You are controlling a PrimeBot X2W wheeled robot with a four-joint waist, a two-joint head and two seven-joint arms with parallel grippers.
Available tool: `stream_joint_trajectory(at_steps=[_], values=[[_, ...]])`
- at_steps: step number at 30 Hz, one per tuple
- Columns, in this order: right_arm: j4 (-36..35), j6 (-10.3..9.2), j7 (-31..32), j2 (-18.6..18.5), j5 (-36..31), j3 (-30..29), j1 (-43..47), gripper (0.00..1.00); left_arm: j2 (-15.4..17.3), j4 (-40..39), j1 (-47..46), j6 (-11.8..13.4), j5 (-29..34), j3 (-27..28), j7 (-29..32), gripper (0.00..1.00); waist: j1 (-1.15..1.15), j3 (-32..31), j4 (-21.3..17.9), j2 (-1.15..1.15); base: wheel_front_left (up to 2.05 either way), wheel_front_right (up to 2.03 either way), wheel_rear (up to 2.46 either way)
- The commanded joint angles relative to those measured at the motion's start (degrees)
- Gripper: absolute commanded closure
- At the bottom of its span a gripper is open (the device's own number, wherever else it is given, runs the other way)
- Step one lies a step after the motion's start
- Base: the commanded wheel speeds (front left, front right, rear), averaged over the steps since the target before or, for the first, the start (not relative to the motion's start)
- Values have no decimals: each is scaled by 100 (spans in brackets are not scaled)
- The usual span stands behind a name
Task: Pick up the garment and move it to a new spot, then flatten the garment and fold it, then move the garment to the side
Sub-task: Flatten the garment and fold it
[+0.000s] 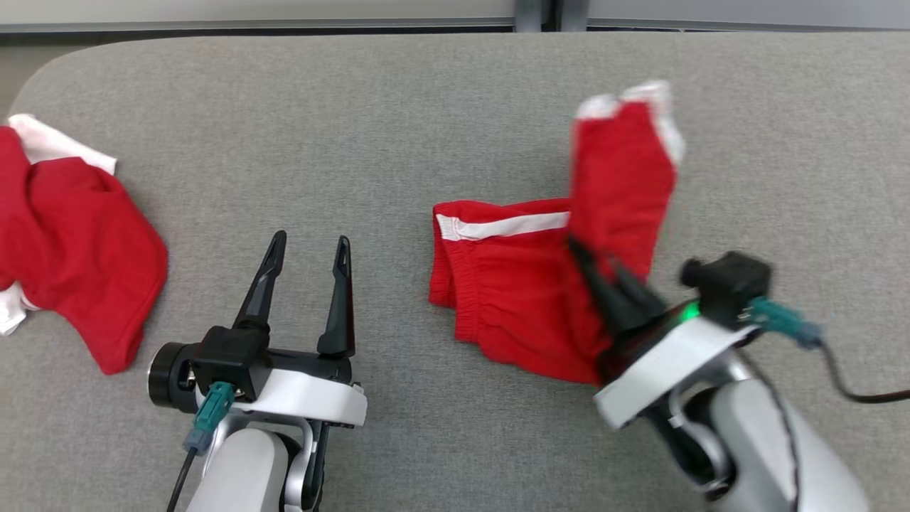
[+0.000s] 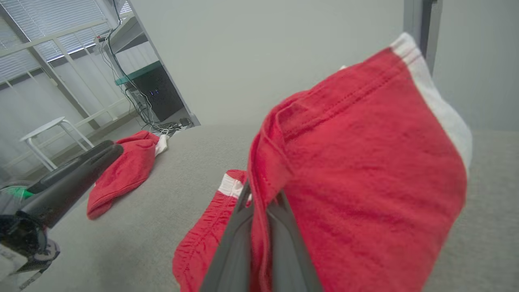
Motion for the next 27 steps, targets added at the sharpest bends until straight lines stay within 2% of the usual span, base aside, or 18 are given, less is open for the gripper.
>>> stream_joint_trajectory(at_steps=[1,5,8,9,10,11,17,20,22,27], values=[[67,0,83,104,68,361,-90,100,20,0,-102,41,-53,-44,-10,0,0,19,108,0,0,0,0],[373,0,196,234,181,994,-110,100,19,-22,-98,104,-142,-124,-10,0,0,53,224,0,0,0,0],[568,0,147,258,198,1133,-103,100,19,-29,-111,130,-157,-150,-10,0,0,81,250,0,0,0,0],[639,0,81,267,192,1158,-124,73,19,-33,-120,148,-166,-152,-10,0,0,90,253,0,0,0,0],[745,0,-51,269,189,1182,-144,5,19,-40,-127,160,-175,-151,-10,0,0,97,242,0,0,0,0],[773,0,-130,260,174,1189,-172,0,19,-41,-126,170,-174,-141,-10,0,0,101,229,0,0,0,0],[448,0,-758,49,225,1447,-328,0,18,-16,-102,169,-99,-68,-10,0,0,74,116,0,0,0,0],[280,0,-1026,-88,213,1383,-331,0,20,-15,-104,161,-74,-43,-10,0,0,57,75,0,0,0,0],[149,0,-1231,-174,185,1117,-259,0,19,-24,-99,153,-48,-6,-10,0,0,39,20,0,0,0,0],[36,0,-1437,-292,22,-143,58,0,58,-54,-10,136,55,140,-11,0,0,-12,-156,0,0,0,0]])
